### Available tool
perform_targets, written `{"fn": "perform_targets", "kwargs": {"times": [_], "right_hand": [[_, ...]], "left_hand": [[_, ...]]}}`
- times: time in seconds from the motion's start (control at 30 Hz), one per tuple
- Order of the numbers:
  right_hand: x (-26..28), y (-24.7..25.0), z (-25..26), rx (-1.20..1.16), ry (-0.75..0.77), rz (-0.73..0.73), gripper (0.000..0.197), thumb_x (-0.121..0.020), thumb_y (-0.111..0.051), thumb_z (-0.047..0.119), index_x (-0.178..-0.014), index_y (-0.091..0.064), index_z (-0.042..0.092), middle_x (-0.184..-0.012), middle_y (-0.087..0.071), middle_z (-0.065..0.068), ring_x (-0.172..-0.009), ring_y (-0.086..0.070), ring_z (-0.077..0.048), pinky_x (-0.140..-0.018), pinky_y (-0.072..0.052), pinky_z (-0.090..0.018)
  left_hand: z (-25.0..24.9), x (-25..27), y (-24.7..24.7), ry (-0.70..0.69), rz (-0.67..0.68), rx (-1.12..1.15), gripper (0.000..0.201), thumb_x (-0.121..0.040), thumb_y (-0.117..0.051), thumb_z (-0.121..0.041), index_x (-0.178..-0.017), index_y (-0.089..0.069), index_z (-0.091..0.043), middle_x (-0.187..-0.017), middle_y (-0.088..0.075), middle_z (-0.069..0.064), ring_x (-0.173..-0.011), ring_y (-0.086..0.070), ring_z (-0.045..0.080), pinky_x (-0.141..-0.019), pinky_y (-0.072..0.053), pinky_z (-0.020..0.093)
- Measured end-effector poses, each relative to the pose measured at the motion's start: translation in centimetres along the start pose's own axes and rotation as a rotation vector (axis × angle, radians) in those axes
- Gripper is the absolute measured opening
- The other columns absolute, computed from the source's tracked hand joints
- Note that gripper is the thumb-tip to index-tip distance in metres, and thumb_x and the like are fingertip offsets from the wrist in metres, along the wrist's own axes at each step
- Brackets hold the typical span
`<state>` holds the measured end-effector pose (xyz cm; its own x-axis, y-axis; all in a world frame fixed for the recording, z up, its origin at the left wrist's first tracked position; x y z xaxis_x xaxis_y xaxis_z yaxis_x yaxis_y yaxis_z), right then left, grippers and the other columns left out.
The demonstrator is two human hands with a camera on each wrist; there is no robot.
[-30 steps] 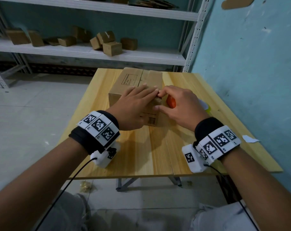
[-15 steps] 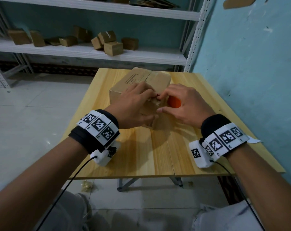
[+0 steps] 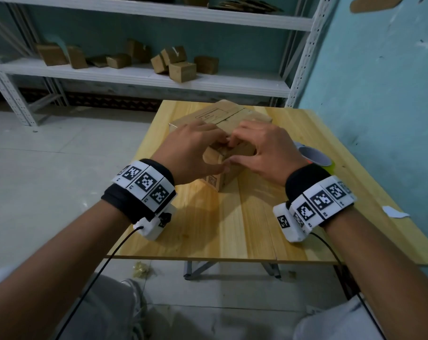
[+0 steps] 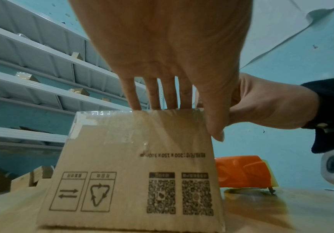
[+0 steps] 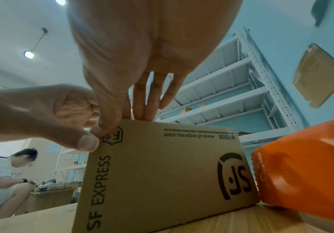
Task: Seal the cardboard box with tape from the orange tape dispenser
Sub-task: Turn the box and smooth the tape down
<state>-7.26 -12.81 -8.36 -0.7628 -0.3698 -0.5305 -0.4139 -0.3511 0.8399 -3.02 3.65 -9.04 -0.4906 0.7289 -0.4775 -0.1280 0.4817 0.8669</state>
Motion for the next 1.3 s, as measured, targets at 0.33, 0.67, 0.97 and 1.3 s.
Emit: {"fn": "perform_targets", "kwargs": {"times": [0.33, 0.67, 0.97, 1.3], "right_hand": [[-0.8, -0.9, 1.0, 0.081, 0.026, 0.029, 0.031, -0.084, -0.056, 0.036, -0.102, -0.067, 0.013, -0.100, -0.062, -0.001, -0.096, -0.052, -0.016, -0.085, -0.033, -0.029], [-0.3, -0.9, 0.0, 0.010, 0.028, -0.074, 0.015, -0.091, -0.067, 0.017, -0.106, -0.070, 0.014, -0.099, -0.065, 0.000, -0.092, -0.045, -0.004, -0.080, -0.036, -0.025], [-0.1, -0.8, 0.0, 0.005, 0.023, -0.049, 0.013, -0.092, -0.066, 0.020, -0.104, -0.070, 0.017, -0.096, -0.048, 0.017, -0.089, -0.046, -0.002, -0.079, -0.034, -0.021], [0.1, -0.7, 0.0, -0.037, -0.005, -0.048, 0.014, -0.097, -0.061, 0.026, -0.105, -0.068, 0.017, -0.098, -0.056, 0.013, -0.089, -0.049, -0.003, -0.078, -0.037, -0.020]], "left_hand": [[0.6, 0.6, 0.3, 0.081, -0.034, -0.055, 0.040, -0.083, -0.061, -0.048, -0.113, -0.063, -0.022, -0.102, -0.070, -0.005, -0.089, -0.064, 0.015, -0.068, -0.042, 0.024], [0.5, 0.1, 0.0, 0.153, 0.010, -0.147, 0.032, -0.086, -0.060, -0.044, -0.113, -0.060, -0.025, -0.096, -0.071, -0.004, -0.078, -0.065, 0.018, -0.068, -0.052, 0.035], [0.4, 0.0, 0.0, 0.120, 0.012, -0.169, 0.030, -0.092, -0.052, -0.044, -0.111, -0.062, -0.023, -0.093, -0.071, -0.003, -0.071, -0.064, 0.016, -0.065, -0.052, 0.035], [0.8, 0.0, 1.3, 0.085, 0.041, -0.033, 0.054, -0.094, -0.027, -0.057, -0.115, -0.065, -0.024, -0.093, -0.072, -0.002, -0.069, -0.063, 0.016, -0.058, -0.049, 0.030]]}}
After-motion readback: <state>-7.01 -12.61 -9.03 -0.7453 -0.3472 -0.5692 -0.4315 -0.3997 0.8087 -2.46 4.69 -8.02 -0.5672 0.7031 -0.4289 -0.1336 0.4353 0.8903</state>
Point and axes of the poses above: each hand's wrist, its own x-axis away from the middle knuckle, its own y-axis out of the back of the hand, z = x × y, the point moved 3 cm from there along -x, towards the middle knuckle
